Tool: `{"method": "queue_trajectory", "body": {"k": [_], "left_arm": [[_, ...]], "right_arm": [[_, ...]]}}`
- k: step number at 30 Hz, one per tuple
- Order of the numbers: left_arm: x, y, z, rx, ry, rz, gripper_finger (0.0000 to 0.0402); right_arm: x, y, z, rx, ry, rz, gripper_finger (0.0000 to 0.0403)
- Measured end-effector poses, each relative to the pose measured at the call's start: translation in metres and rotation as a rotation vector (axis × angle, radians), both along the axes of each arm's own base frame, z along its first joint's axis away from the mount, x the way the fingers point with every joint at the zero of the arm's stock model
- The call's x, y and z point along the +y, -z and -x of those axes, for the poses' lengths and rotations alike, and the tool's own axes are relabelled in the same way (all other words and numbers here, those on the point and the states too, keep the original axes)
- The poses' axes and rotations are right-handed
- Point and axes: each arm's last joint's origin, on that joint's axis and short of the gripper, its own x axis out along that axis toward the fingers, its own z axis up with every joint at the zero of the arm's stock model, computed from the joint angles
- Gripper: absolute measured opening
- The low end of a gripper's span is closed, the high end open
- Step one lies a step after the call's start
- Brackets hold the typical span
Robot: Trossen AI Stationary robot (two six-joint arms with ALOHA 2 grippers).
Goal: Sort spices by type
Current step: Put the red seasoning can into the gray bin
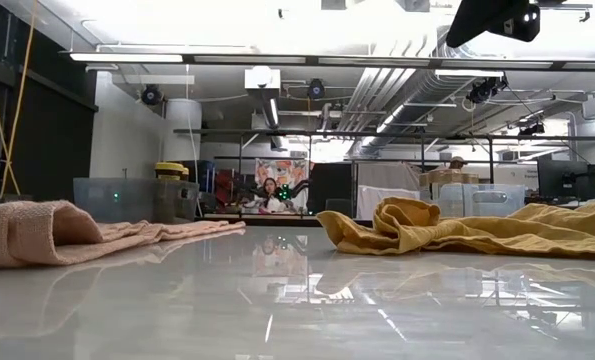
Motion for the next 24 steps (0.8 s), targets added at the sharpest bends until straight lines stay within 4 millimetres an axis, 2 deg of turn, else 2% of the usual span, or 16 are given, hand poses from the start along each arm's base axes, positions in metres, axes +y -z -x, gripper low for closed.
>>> {"method": "queue_trajectory", "body": {"k": [2, 4, 8, 9, 12, 17, 24], "left_arm": [[0.002, -0.010, 0.020, -0.015, -0.047, -0.020, 0.0238], [0.001, -0.010, 0.036, 0.014, -0.076, -0.050, 0.0195], [-0.012, 0.017, 0.051, 0.049, -0.114, 0.002, 0.0051], [-0.016, 0.025, 0.052, 0.050, -0.121, 0.043, 0.0026], [-0.020, 0.048, 0.051, 0.077, -0.157, 0.124, 0.0017], [-0.016, 0.071, 0.048, 0.109, -0.210, 0.167, 0.0004], [-0.010, 0.078, 0.036, 0.086, -0.188, 0.163, 0.0000]], "right_arm": [[0.000, 0.000, 0.000, 0.000, 0.000, 0.000, 0.0000], [0.000, 0.000, 0.000, 0.001, 0.000, 0.000, 0.0000], [0.000, 0.000, 0.000, 0.001, 0.001, 0.000, 0.0000], [0.000, 0.000, 0.000, 0.001, 0.001, 0.000, 0.0000], [0.000, 0.000, 0.000, 0.001, 0.001, 0.000, 0.0000], [0.000, 0.000, 0.000, 0.001, 0.001, 0.000, 0.0000], [0.000, 0.000, 0.000, 0.001, 0.001, 0.000, 0.0000]]}}
